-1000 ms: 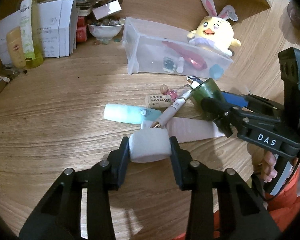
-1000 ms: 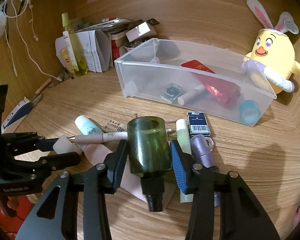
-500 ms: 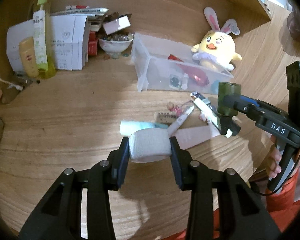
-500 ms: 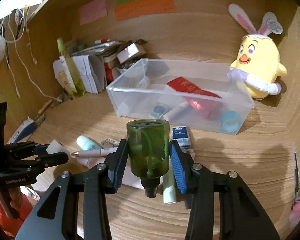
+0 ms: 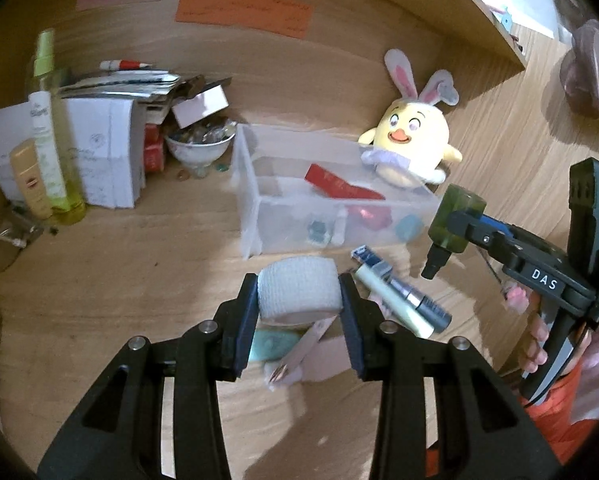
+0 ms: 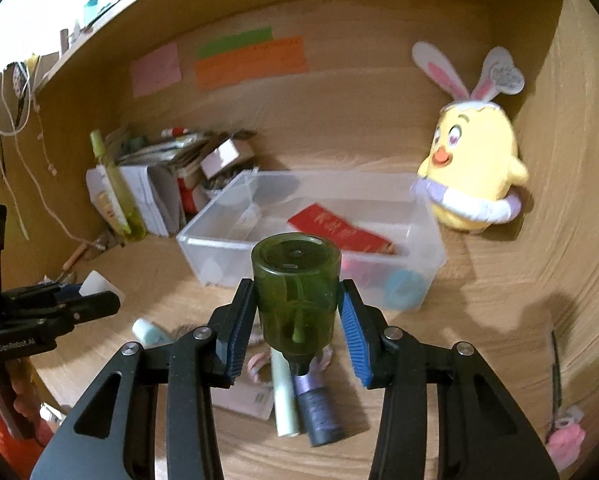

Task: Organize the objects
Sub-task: 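Carry the white tape and green bottle into the clear box and release them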

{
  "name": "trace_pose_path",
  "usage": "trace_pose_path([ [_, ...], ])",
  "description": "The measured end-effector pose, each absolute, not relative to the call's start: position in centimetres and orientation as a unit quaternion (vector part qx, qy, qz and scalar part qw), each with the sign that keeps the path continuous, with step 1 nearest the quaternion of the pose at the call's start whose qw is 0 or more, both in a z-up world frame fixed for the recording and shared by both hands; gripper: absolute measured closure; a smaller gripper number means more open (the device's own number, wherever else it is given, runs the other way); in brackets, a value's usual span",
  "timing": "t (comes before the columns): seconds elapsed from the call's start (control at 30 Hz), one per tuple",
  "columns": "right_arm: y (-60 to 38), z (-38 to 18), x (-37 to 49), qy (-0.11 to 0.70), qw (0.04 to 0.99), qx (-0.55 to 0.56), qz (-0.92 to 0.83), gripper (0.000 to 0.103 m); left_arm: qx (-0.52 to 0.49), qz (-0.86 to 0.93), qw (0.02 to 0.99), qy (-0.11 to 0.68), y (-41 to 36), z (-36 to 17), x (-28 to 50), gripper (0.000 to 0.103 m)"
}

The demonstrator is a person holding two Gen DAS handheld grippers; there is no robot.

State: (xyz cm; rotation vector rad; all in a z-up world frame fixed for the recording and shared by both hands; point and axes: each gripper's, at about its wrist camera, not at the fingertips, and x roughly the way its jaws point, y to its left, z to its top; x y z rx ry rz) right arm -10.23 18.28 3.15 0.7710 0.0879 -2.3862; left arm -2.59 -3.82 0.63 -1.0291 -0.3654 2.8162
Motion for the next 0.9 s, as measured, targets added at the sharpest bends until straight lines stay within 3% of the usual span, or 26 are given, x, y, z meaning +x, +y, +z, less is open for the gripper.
trace_pose_path([
  [0.9, 17.8, 6.0, -18.3, 0.04, 0.289, 0.257, -0.921, 0.064, -0.342, 0.934, 0.051, -0.085, -2.2, 3.4, -14.0, 0.064],
])
